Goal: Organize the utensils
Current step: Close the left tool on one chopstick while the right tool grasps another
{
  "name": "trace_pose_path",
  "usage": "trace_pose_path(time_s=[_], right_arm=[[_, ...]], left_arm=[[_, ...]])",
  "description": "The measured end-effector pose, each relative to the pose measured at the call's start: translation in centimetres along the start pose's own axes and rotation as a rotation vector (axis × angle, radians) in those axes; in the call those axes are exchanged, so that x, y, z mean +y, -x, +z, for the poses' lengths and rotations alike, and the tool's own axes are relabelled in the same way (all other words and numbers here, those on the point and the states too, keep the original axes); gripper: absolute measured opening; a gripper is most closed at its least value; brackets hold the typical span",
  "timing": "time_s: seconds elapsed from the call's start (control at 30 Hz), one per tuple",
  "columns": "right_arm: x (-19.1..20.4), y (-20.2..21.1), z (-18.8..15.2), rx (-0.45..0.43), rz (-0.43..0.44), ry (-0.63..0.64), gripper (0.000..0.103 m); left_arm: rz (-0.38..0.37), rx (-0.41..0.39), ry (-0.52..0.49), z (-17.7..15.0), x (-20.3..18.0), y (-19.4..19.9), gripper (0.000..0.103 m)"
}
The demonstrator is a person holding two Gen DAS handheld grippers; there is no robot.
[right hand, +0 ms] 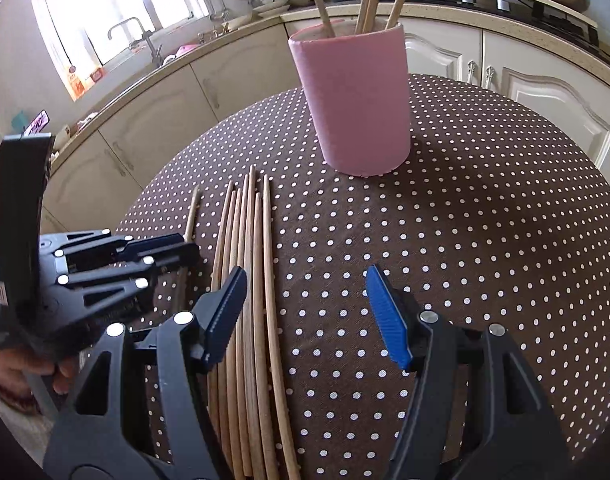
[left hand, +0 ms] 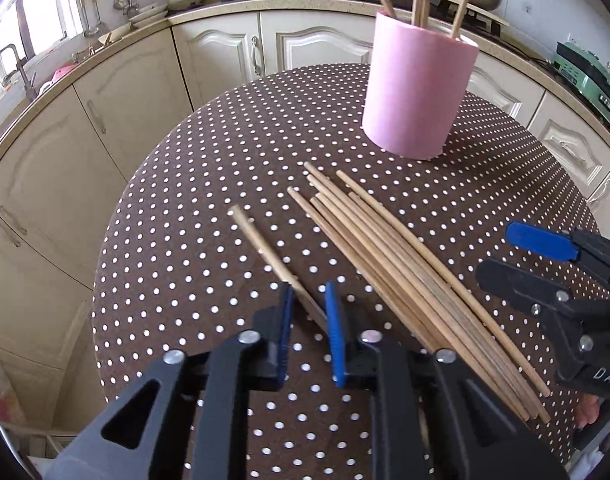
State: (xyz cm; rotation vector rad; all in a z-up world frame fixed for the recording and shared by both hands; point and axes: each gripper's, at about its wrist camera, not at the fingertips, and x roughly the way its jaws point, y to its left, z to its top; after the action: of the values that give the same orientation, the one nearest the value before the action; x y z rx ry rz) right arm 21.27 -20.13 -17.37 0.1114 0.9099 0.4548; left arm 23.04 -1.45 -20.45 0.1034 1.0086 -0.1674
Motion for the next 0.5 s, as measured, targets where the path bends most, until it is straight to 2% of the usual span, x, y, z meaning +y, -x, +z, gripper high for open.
trace_pose_path(time_s=[0.07,0.17,0.5], right_arm=[[0.3,-0.1,0.0,0.009,-0.013,0.008,0.062],[0.6,-0.1,0.1,0.023,-0.009,0.007,0.062],[2.1,-0.6,0.9,0.1,-0.046,0.087,0.061]], left_arm=[[-0.009,0.009,0.02,0.2,0.4,-0.3,0.009],[-0.066,0.024,0.066,0.1,0.6,-0.2,0.009],[-0.064,0.052,0.078,-1.3,0.0,0.2,0.01]])
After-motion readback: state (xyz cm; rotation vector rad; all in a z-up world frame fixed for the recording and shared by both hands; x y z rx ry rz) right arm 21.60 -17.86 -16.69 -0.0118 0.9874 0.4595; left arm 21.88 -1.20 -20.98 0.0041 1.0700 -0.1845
